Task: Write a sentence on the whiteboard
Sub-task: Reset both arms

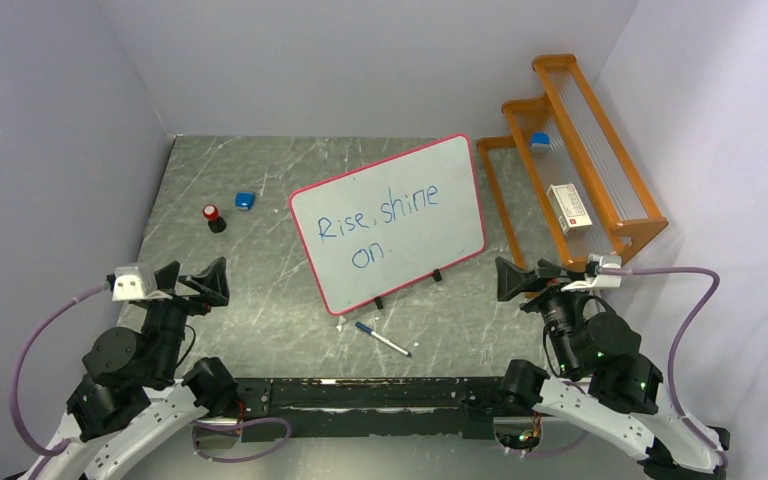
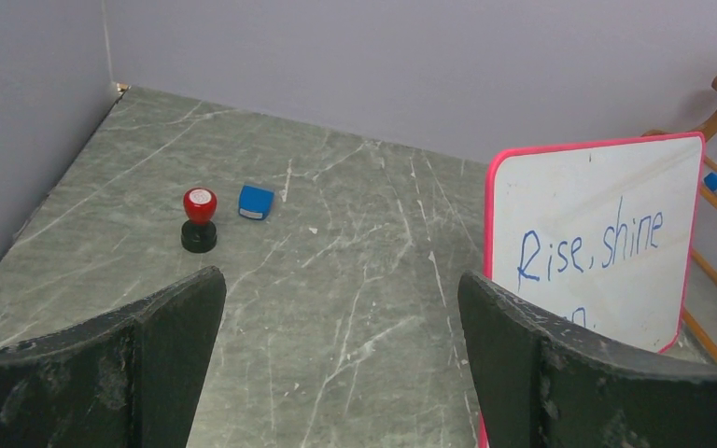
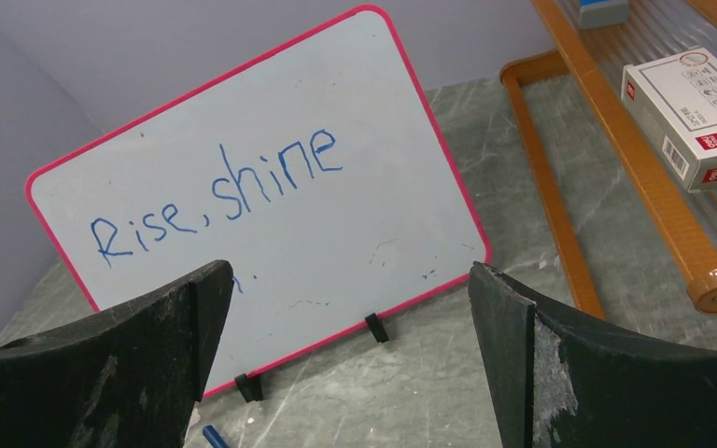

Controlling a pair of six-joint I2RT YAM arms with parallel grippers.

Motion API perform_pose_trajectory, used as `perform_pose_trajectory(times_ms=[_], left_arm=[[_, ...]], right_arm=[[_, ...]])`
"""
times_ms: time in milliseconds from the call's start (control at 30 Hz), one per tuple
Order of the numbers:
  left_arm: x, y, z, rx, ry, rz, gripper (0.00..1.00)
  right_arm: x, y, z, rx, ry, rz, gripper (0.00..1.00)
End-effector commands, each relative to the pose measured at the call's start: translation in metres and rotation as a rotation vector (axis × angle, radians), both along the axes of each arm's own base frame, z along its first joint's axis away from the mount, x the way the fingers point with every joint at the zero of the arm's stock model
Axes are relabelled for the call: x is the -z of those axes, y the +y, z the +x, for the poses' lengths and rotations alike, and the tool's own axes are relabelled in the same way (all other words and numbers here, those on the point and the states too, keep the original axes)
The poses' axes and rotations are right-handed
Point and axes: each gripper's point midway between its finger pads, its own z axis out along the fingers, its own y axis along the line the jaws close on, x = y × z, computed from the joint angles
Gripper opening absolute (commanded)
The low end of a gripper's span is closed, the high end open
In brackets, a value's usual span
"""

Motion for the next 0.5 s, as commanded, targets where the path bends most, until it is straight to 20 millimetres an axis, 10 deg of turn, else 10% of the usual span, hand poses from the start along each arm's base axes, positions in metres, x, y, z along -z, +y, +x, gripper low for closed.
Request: perform_pose_trajectory(times_ms=[0,467], left_arm=[[-0.0026,0.0017,0.0019,-0.017,-0.016,0.008,0.97],[-0.0032,0.0008,0.0031,-0.018,-0.025,0.018,0.98]], right_arm=[[0.0012,-0.003,0.0026,0.031,0.0,-0.011,1.0],[0.0024,-0.0029,0.0024,0.03,0.003,-0.007,1.0]])
